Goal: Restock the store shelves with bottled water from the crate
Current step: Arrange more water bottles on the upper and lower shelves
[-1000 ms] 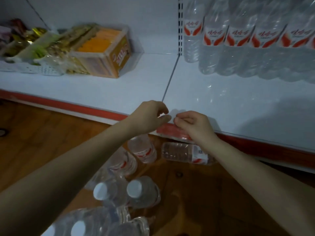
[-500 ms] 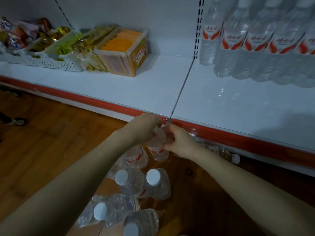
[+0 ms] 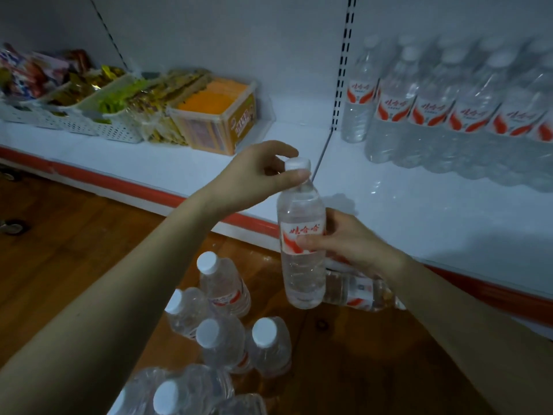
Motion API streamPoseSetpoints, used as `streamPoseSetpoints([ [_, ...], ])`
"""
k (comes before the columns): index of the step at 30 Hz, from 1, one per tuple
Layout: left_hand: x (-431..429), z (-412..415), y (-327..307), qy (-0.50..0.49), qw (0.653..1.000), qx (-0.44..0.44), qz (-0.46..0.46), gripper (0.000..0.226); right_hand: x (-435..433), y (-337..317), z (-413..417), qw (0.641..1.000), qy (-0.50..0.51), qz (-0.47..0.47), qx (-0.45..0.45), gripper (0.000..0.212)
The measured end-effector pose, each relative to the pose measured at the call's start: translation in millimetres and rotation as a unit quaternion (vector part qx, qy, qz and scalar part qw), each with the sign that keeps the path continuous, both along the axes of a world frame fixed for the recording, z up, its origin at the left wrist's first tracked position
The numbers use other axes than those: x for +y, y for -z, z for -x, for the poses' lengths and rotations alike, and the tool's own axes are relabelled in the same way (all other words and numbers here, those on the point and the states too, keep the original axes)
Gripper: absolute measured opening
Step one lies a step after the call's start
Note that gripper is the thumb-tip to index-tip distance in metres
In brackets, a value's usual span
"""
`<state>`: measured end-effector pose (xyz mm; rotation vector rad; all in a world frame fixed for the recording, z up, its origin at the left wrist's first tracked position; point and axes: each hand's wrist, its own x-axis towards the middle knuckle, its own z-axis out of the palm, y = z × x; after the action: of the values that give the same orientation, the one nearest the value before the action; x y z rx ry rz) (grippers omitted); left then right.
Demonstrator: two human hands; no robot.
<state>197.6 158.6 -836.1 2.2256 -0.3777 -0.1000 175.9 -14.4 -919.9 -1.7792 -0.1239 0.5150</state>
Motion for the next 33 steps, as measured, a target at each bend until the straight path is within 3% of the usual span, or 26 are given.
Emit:
streamPoseSetpoints([
  [3,-1.8,-0.8,16.5,-0.018,0.994,0.060,0.088,0.065,-14.2,-15.7,-6.6,0.998,0.053,-0.029,0.003,0.075],
  [7,-13.4,-1.6,41.1,0.043,0.986,0.138,0.080,0.092,-29.2,-37.5,-22.3,0.992,0.106,-0.057,-0.029,0.060],
  [12,-39.2,-17.5,50.5,0.049,0.990,0.084,0.103,0.069,-37.0,-59.4,-40.0,0.988,0.122,-0.059,-0.072,0.069],
  [15,-41.8,-30.9,51.2,0.037,0.987,0.071,0.139,0.061,-44.4,-61.1,-47.4,0.986,0.117,-0.090,-0.079,0.062],
  [19,-42.2,-54.8,57.4,0.018,0.981,0.066,0.181,0.064,-60.8,-44.2,-56.9,0.993,0.092,0.027,-0.072,0.066],
  [21,-44.9,-68.7,64.0,0.017,0.979,0.061,0.193,0.066,-62.7,-33.1,-64.0,0.992,0.074,0.083,-0.057,0.053],
  [24,-54.3,-86.9,76.0,0.032,0.980,0.039,0.193,0.066,-59.3,-19.4,-80.3,0.983,0.066,0.127,-0.110,0.037],
  [33,-84.8,-140.4,106.2,0.064,0.983,0.020,0.171,0.068,-64.3,20.5,-122.0,0.975,0.158,0.078,-0.139,0.043],
])
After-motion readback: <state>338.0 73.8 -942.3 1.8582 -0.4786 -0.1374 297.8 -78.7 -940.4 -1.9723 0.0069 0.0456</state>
